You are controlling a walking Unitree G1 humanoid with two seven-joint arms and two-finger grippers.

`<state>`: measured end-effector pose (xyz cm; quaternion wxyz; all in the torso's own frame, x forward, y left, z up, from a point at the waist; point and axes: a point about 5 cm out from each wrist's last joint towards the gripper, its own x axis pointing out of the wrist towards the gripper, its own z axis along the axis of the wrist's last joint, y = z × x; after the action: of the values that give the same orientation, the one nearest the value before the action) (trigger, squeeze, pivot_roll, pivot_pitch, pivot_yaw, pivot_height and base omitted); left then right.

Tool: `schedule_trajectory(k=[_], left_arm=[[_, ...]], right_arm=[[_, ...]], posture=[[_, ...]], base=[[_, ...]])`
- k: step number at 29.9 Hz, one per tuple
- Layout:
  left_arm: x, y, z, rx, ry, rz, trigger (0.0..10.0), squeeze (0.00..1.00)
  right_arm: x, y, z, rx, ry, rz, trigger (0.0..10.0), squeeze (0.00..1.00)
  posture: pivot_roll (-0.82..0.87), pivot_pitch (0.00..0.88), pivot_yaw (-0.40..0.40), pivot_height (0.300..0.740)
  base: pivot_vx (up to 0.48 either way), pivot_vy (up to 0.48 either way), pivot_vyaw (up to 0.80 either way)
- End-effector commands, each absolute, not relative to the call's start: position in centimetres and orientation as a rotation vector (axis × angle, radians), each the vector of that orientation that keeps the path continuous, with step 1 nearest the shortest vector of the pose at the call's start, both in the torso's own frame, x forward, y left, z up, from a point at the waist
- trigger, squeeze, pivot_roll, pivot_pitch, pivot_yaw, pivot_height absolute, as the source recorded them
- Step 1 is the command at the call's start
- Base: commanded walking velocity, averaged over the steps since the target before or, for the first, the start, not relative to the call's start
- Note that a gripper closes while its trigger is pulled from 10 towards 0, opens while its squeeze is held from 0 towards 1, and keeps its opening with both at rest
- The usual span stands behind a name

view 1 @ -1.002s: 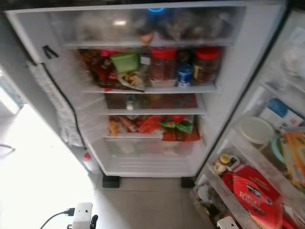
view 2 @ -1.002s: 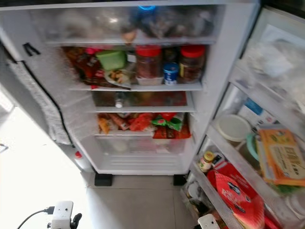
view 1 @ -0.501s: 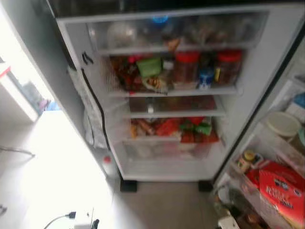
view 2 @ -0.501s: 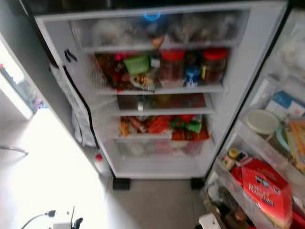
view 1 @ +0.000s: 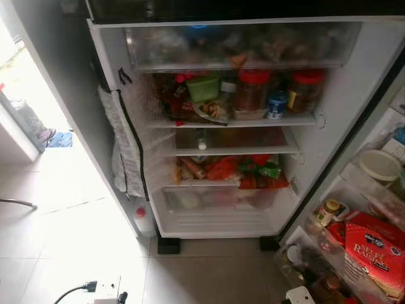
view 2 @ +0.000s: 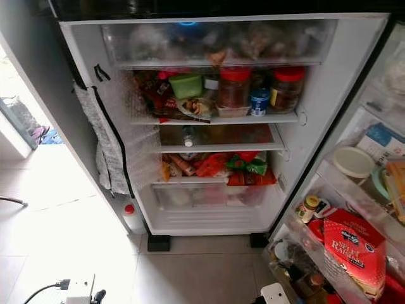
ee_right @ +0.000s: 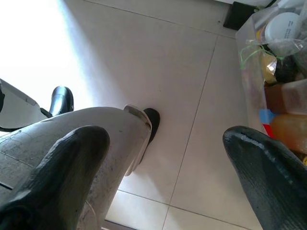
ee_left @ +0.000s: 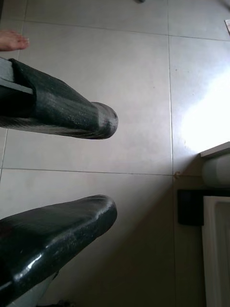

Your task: Restocking fridge

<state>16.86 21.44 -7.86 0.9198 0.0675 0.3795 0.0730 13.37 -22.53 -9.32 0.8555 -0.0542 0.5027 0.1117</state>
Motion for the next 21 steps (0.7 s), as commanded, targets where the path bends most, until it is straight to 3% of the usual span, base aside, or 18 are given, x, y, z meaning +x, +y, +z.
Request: schedule_trajectory(k=[1,6,21], left_arm=[[16.25,21.36,-8.24,0.153,0.816,0.135,10.0,0.0],[16.09,21.45,-8.31,0.143,0.823,0.143,10.0,0.0],[16.0,21.39,-8.38,0.138,0.829,0.14,10.0,0.0]], right_arm=[[13.11,-22.8,-9.36,-0.104,1.062,0.214,10.0,0.0],[13.1,-22.85,-9.38,-0.104,1.065,0.205,10.0,0.0],[13.18,-22.87,-9.33,-0.096,1.054,0.197,10.0,0.0]], posture=[[-0.08,0.039,0.032,0.74],[-0.07,0.042,0.033,0.74],[-0.08,0.05,0.034,0.74]], base=[[0.0,0.0,0.0],[0.0,0.111,0.0],[0.0,0.364,0.0]])
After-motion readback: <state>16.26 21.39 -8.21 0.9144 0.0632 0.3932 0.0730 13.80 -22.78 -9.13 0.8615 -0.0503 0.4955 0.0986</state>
